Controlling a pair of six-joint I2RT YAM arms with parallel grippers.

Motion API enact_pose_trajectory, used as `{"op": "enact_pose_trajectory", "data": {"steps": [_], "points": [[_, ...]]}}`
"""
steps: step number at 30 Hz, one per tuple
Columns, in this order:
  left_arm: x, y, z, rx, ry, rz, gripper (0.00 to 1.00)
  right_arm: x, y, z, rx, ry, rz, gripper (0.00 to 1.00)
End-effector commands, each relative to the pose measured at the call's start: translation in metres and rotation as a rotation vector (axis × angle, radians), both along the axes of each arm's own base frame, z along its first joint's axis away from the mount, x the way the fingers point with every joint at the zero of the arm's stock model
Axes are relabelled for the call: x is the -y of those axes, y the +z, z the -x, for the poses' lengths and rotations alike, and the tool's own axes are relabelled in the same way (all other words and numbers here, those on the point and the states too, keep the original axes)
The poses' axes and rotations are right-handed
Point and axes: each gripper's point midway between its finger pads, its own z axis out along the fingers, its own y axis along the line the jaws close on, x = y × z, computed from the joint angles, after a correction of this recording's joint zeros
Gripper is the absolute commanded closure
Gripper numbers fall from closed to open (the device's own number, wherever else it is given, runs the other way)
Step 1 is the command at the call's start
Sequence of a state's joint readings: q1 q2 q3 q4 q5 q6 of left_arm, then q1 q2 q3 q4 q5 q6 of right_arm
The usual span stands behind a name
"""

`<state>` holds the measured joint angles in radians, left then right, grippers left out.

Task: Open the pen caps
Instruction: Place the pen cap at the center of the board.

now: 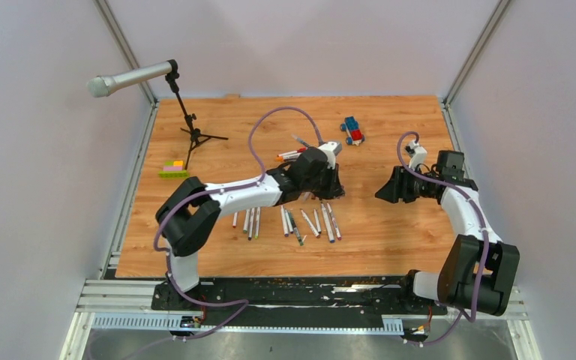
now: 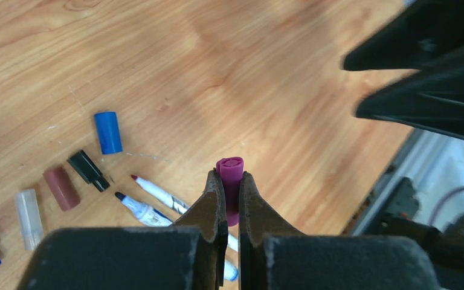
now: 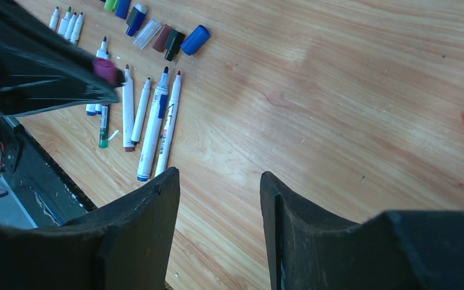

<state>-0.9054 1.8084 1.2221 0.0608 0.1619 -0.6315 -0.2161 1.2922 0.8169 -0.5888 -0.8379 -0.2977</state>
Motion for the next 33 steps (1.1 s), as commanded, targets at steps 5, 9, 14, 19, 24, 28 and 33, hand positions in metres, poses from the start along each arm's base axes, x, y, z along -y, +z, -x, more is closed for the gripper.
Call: {"op": "enact_pose_trajectory", "data": {"steps": [5, 9, 14, 19, 24, 28, 33], "points": [[0.007, -0.041, -0.032, -0.032, 0.093, -0.270, 0.98, 0.002, 0.021, -0.003, 0.078, 0.020, -0.031, 0.48], [0.009, -0.052, -0.044, -0.043, 0.131, -0.347, 0.94, 0.001, 0.021, -0.003, 0.076, 0.023, -0.039, 0.48], [0.013, -0.073, -0.048, -0.074, 0.129, -0.408, 0.93, 0.001, 0.023, -0.003, 0.077, 0.020, -0.041, 0.48], [0.020, -0.079, -0.053, -0.078, 0.118, -0.428, 0.87, 0.001, 0.023, -0.002, 0.076, 0.021, -0.046, 0.48], [0.021, -0.083, -0.057, -0.076, 0.113, -0.459, 0.78, -0.001, 0.023, -0.001, 0.073, 0.028, -0.053, 0.48], [0.019, -0.090, -0.059, -0.077, 0.112, -0.494, 0.73, -0.001, 0.024, -0.001, 0.073, 0.030, -0.056, 0.48], [0.016, -0.095, -0.059, -0.079, 0.108, -0.517, 0.69, 0.000, 0.024, -0.001, 0.076, 0.029, -0.055, 0.48]]}}
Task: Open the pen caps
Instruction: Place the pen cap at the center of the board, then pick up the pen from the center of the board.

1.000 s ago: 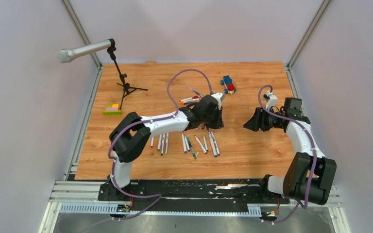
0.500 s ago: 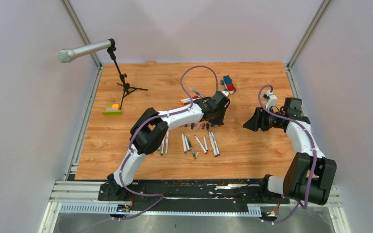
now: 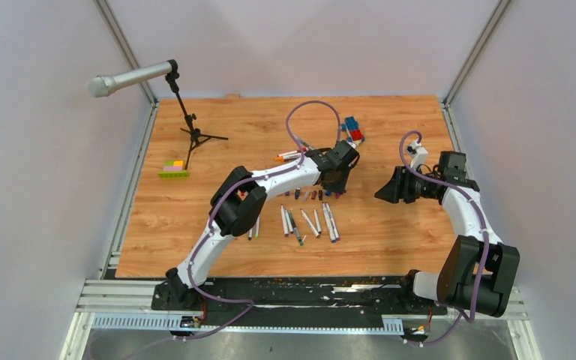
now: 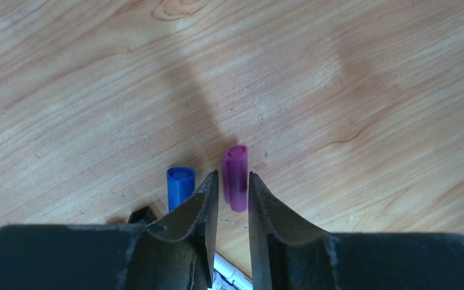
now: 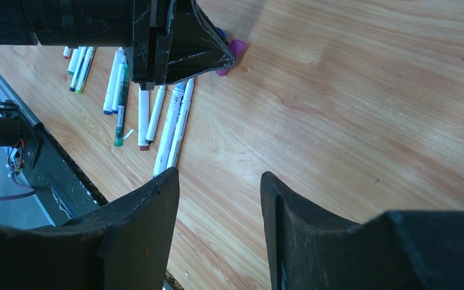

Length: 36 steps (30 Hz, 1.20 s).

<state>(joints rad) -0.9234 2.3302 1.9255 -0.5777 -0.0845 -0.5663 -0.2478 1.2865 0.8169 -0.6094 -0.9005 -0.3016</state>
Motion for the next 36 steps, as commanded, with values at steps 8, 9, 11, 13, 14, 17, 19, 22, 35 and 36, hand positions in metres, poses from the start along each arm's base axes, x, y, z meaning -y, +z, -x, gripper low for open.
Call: {"op": "enact_pose_trajectory", "data": {"steps": [8, 9, 11, 13, 14, 17, 19, 22, 35, 36], "points": [[0.006, 0.020, -0.003, 0.030, -0.033, -0.003, 0.68, 0.000, 0.018, -0.005, 0.077, 0.026, 0.000, 0.48], [0.007, 0.026, -0.004, 0.038, -0.035, 0.008, 0.68, 0.000, 0.018, -0.005, 0.076, 0.026, -0.001, 0.48], [0.008, 0.040, -0.004, 0.058, -0.039, 0.032, 0.68, 0.000, 0.018, -0.005, 0.077, 0.026, -0.001, 0.48], [0.008, 0.057, -0.006, 0.090, -0.042, 0.061, 0.65, 0.000, 0.018, -0.005, 0.077, 0.026, -0.002, 0.48], [0.007, 0.065, -0.007, 0.107, -0.042, 0.072, 0.63, 0.000, 0.018, -0.005, 0.079, 0.027, -0.002, 0.48], [0.000, 0.087, -0.009, 0.160, -0.036, 0.089, 0.61, -0.001, 0.018, -0.004, 0.079, 0.030, -0.002, 0.48], [-0.009, 0.099, -0.013, 0.200, -0.028, 0.099, 0.61, -0.001, 0.019, -0.004, 0.083, 0.033, -0.001, 0.48], [-0.028, 0.116, -0.022, 0.277, -0.009, 0.109, 0.61, -0.001, 0.019, -0.004, 0.085, 0.036, -0.001, 0.48], [-0.137, 0.160, -0.062, 0.455, 0.035, 0.017, 0.48, -0.009, 0.024, 0.003, 0.128, 0.108, -0.033, 0.46], [-0.146, 0.161, -0.060, 0.455, 0.050, 0.023, 0.47, -0.012, 0.025, 0.005, 0.144, 0.132, -0.037, 0.45]]}}
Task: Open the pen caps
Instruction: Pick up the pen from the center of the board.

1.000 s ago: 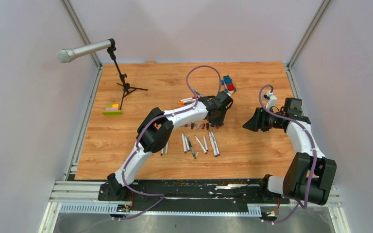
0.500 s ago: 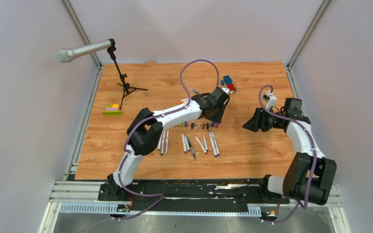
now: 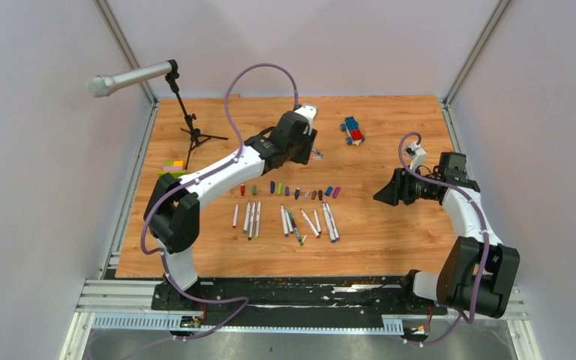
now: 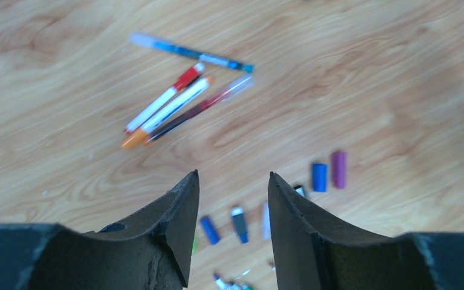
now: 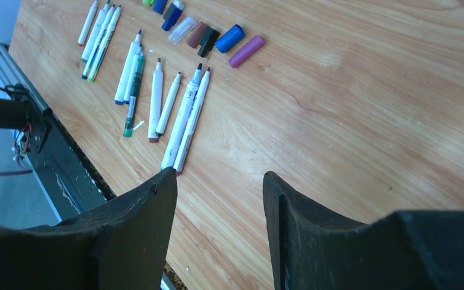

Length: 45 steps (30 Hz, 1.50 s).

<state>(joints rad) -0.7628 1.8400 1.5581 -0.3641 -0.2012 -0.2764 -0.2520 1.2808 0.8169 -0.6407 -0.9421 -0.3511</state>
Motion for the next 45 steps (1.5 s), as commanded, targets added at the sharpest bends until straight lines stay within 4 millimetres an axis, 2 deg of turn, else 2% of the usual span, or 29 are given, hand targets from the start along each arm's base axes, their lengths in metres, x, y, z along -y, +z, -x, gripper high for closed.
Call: {"op": "enact_pose_trajectory", "data": {"steps": [1, 2, 5, 7, 10, 12, 13, 19, 20, 21, 24, 28, 34, 38, 45], "points": [[-0.045, 0.021, -0.001, 0.054, 0.040, 0.003, 0.45, -0.011, 0.022, 0.001, 0.139, 0.114, -0.024, 0.45], [-0.054, 0.031, 0.004, 0.073, 0.050, 0.021, 0.43, -0.012, 0.022, 0.001, 0.156, 0.137, -0.015, 0.44], [-0.076, 0.036, 0.026, 0.097, 0.053, 0.039, 0.36, -0.021, 0.022, -0.003, 0.194, 0.225, 0.028, 0.42], [-0.089, 0.036, 0.042, 0.109, 0.052, 0.056, 0.31, -0.027, 0.026, -0.012, 0.229, 0.287, 0.078, 0.39], [-0.112, 0.030, 0.065, 0.118, 0.092, 0.084, 0.15, -0.036, 0.032, -0.039, 0.287, 0.365, 0.202, 0.34], [-0.124, 0.025, 0.078, 0.117, 0.122, 0.118, 0.03, -0.049, 0.034, -0.059, 0.313, 0.421, 0.277, 0.32], [-0.131, 0.014, 0.087, 0.100, 0.138, 0.132, 0.01, -0.058, 0.035, -0.069, 0.321, 0.448, 0.305, 0.30], [-0.152, 0.009, 0.117, 0.113, 0.168, 0.227, 0.01, -0.108, 0.032, -0.129, 0.322, 0.553, 0.427, 0.25], [-0.155, 0.011, 0.119, 0.124, 0.176, 0.235, 0.01, -0.114, 0.022, -0.139, 0.303, 0.563, 0.450, 0.24], [-0.160, 0.011, 0.121, 0.136, 0.187, 0.238, 0.00, -0.122, 0.028, -0.154, 0.325, 0.560, 0.473, 0.24], [-0.170, 0.017, 0.124, 0.179, 0.203, 0.237, 0.00, -0.141, 0.022, -0.186, 0.336, 0.546, 0.506, 0.27], [-0.177, 0.019, 0.124, 0.212, 0.226, 0.242, 0.00, -0.159, 0.010, -0.218, 0.353, 0.543, 0.549, 0.32], [-0.178, 0.007, 0.123, 0.212, 0.256, 0.267, 0.00, -0.177, -0.020, -0.239, 0.335, 0.519, 0.597, 0.41], [-0.177, 0.003, 0.119, 0.216, 0.256, 0.258, 0.00, -0.179, -0.036, -0.255, 0.315, 0.469, 0.619, 0.45], [-0.176, -0.003, 0.114, 0.211, 0.262, 0.237, 0.00, -0.179, -0.068, -0.261, 0.260, 0.460, 0.631, 0.51]]}}
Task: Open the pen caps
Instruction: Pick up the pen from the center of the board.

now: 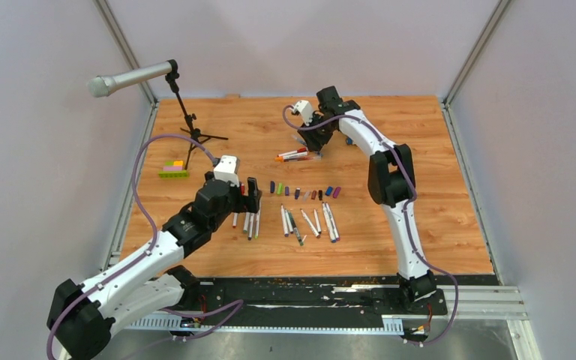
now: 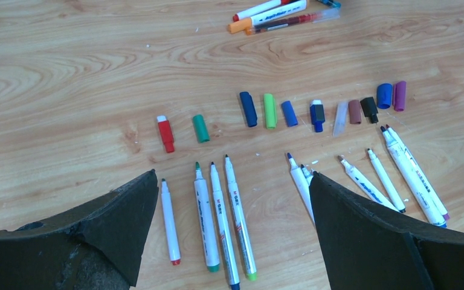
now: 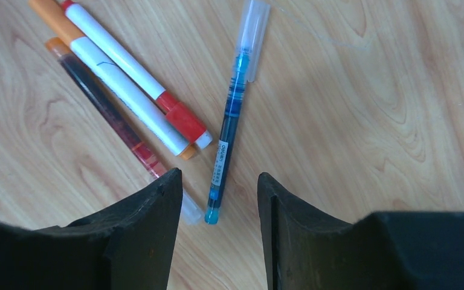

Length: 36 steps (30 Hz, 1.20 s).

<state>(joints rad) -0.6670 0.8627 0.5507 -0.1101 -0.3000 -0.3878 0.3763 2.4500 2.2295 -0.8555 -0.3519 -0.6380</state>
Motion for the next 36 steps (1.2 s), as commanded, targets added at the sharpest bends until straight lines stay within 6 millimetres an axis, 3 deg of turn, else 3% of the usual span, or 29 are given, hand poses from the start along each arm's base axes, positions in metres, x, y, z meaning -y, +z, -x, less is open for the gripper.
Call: {"op": "enact_pose_trajectory", "data": {"steps": [1, 7, 15, 20, 26, 30, 36], "points": [[0.002, 0.012, -0.011, 0.049, 0.030, 0.036, 0.00, -0.001, 0.000, -0.016, 0.030, -0.048, 0.004, 0.52], [0.004, 0.006, -0.011, 0.032, 0.026, 0.030, 0.00, -0.002, -0.013, -0.013, -0.001, -0.047, 0.006, 0.56], [0.004, 0.008, -0.010, 0.034, 0.026, 0.040, 0.00, 0.008, -0.029, -0.010, -0.033, -0.057, 0.045, 0.73], [0.004, 0.009, -0.008, 0.029, 0.024, 0.049, 0.00, 0.033, -0.040, -0.014, -0.020, -0.090, 0.149, 0.84], [0.009, 0.014, -0.006, 0.020, 0.010, 0.085, 0.00, 0.063, -0.032, -0.011, -0.048, -0.133, 0.159, 0.98], [0.013, 0.017, -0.002, 0.012, -0.002, 0.124, 0.00, 0.072, -0.023, 0.012, -0.099, -0.117, 0.135, 1.00], [0.028, 0.015, 0.005, -0.039, -0.050, 0.197, 0.00, 0.102, -0.027, 0.072, -0.202, -0.137, 0.195, 1.00]]}}
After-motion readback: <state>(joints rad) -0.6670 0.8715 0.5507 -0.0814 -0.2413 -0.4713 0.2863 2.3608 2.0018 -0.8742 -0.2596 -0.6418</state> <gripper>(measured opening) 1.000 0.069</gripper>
